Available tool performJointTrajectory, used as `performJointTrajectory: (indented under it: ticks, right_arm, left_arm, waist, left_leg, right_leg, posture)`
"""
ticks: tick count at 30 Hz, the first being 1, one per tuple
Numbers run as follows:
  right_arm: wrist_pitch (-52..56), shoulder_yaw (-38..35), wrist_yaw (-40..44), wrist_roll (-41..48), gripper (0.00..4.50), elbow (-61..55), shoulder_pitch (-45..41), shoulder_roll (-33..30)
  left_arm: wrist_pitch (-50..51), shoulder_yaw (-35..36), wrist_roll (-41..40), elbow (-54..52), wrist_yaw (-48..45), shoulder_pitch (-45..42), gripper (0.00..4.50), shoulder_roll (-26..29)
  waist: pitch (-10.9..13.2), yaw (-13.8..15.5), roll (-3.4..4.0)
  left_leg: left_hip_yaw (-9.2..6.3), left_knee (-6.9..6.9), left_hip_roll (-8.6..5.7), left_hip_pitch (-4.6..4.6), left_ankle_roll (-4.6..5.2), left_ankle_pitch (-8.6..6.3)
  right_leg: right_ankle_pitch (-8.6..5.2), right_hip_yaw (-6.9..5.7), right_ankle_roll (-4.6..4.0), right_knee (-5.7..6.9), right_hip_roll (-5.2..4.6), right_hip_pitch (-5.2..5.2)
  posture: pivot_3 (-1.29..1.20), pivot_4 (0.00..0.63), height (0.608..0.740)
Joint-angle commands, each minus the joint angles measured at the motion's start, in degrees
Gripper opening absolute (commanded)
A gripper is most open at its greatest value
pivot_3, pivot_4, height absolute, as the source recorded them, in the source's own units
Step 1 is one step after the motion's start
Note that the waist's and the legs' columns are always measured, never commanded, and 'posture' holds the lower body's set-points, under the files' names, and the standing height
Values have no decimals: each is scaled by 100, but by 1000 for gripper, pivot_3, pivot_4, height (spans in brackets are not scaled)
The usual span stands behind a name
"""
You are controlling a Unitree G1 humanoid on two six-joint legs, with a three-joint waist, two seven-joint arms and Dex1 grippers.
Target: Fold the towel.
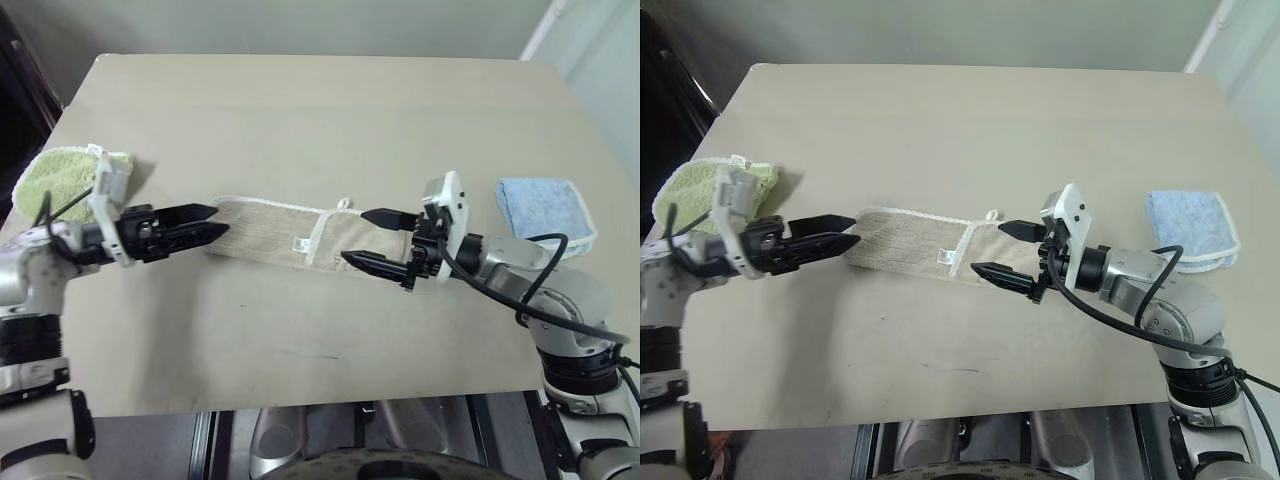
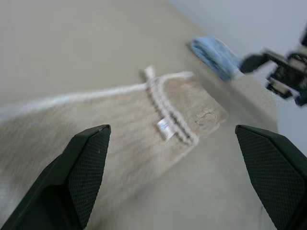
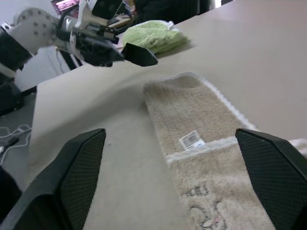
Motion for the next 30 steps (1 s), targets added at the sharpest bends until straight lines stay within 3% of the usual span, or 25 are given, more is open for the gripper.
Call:
performJointTrajectory:
  ticks: [1, 6, 12, 16, 23, 30]
  right_arm:
    - [-322, 76, -196, -354, 4478, 275, -190, 261]
    - [-272, 222, -94, -497, 4478, 441, -306, 353]
    - [-543, 527, 18, -956, 4478, 555, -352, 280]
    - [-658, 572, -24, -1180, 4478, 674, -407, 338]
    - [-680, 424, -174, -1330, 4478, 672, -367, 437]
    - [-589, 278, -263, -1342, 4478, 527, -256, 428]
  left_arm:
    - [869, 533, -296, -292, 539, 396, 4500, 226]
    - [1951, 1325, -658, 35, 1368, 467, 4500, 196]
    - [2189, 1470, -637, 195, 2000, 542, 4500, -76]
    - [2673, 1613, -827, 325, 2538, 179, 4500, -572]
    - [2722, 2005, -788, 857, 3462, -405, 4500, -1408]
    - [2482, 1868, -651, 1433, 3571, -716, 4500, -1370]
  waist:
    - [0, -18, 0]
    - [0, -3, -2]
    - [0, -8, -2]
    - [-1, 9, -5]
    - [-1, 32, -5]
    - [-1, 60, -5]
  left_leg:
    - [0, -3, 1, 3, -1, -1]
    - [-4, -7, 7, 2, -16, 5]
    - [-2, -10, 7, 3, -32, 1]
    - [-4, -10, 9, 3, -42, 6]
    - [0, -8, 8, 5, -51, 14]
    - [-1, -9, 5, 63, -55, 21]
  right_leg:
    - [0, 0, -5, 1, 1, -4]
    - [9, -7, -25, 4, 5, -33]
    - [8, -5, -33, 8, 5, -36]
    - [8, -6, -36, 12, 6, -37]
    - [10, -6, -38, 32, 6, -19]
    - [7, -5, -39, 45, 8, 17]
  posture:
    - [0, 150, 703]
    - [0, 150, 703]
    - [0, 150, 703]
    - [0, 150, 703]
    - [0, 150, 703]
    - [0, 150, 703]
